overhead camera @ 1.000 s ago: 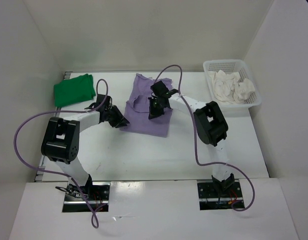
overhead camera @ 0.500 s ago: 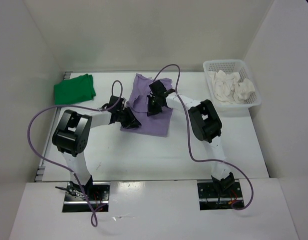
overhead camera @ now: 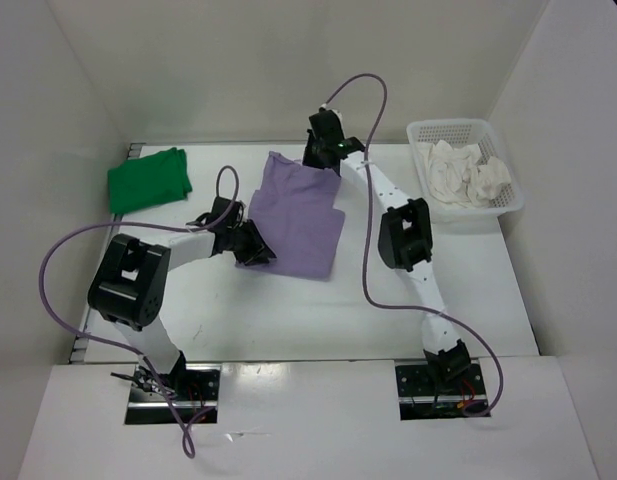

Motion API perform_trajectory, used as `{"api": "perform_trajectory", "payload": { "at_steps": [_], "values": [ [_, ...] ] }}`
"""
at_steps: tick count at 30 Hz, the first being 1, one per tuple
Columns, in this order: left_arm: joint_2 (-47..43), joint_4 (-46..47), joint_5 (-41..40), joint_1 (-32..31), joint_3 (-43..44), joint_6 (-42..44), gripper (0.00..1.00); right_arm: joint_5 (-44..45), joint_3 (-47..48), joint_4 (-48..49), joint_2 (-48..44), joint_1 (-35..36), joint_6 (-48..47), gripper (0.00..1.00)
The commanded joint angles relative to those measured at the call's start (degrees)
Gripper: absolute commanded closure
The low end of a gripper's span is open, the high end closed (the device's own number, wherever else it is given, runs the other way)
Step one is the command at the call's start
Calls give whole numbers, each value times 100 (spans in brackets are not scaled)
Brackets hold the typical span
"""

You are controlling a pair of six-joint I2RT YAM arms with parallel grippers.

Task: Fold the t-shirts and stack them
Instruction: Fold the folded rectangular tshirt in 1/3 of the way, then grab one side of the 2/3 rectangular tshirt with both arms

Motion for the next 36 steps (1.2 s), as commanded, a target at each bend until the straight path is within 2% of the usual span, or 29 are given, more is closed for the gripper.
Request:
{"api": "perform_trajectory", "payload": {
  "at_steps": [1,2,3,4,8,11,12,13,15,20,27,28,29,31,32,35,36],
  "values": [
    [-455,-409,-81,-23,169,180,63,-288,-1351,-35,-1418,173,-122,99],
    [-587,-489,-142,-23,256,232,61,-421,-1927,184,-1764,243,-122,99],
    [-649,-550,-255,-23,257,285,61,-562,-2934,517,-2055,244,-44,98],
    [-649,-612,-318,-23,336,285,60,-885,-3353,599,-2553,244,53,98],
    [-781,-727,-265,600,196,653,56,-1415,-5933,1231,-3874,384,562,98],
    [-834,-849,-265,1048,-58,821,56,-1485,-7236,1618,-4763,515,983,84],
    [-834,-850,-265,1136,-120,822,56,-1564,-7529,1802,-4939,516,1107,79],
    [-834,-850,-318,1268,-181,822,53,-1617,-7801,1917,-5088,516,1230,67],
    [-887,-850,-388,1435,-419,822,47,-1687,-8444,2084,-5405,516,1503,55],
    [-677,-473,-284,1568,-753,760,39,-1829,-9123,2480,-5267,516,1793,46],
    [-192,-322,139,1568,-692,874,39,-2303,-9509,3175,-4809,568,2119,45],
    [-192,-322,139,1568,-692,927,43,-2303,-9509,3235,-4808,569,2119,45],
    [-192,-322,139,1568,-692,927,46,-2242,-9509,3236,-4739,569,2119,54],
    [-192,-322,139,1568,-692,927,52,-2163,-9387,3236,-4650,569,2119,61],
    [-192,-270,139,1568,-744,927,58,-2067,-9317,3236,-4581,569,2119,70],
    [-79,-270,200,1507,-675,927,67,-1960,-9194,3236,-4527,569,2119,80],
    [-78,-270,200,1506,-674,927,73,-1960,-9193,3236,-4527,569,2119,84]
  ]
}}
